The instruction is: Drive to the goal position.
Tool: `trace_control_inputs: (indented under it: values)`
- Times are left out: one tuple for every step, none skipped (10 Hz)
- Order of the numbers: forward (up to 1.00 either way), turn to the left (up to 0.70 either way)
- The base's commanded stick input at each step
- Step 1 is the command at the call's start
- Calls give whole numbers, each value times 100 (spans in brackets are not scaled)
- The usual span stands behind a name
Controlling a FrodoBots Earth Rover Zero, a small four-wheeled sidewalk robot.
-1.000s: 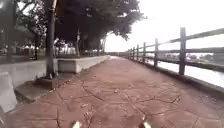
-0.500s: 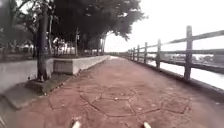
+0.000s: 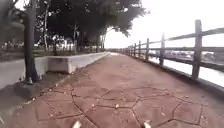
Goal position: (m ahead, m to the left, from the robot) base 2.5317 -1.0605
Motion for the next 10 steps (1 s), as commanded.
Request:
trace_control_inputs:
  values:
    - [50,0]
    - [50,0]
    - [50,0]
    - [50,0]
    - [50,0]
    - [50,0]
    - [50,0]
    - [50,0]
    - [50,0]
    - [50,0]
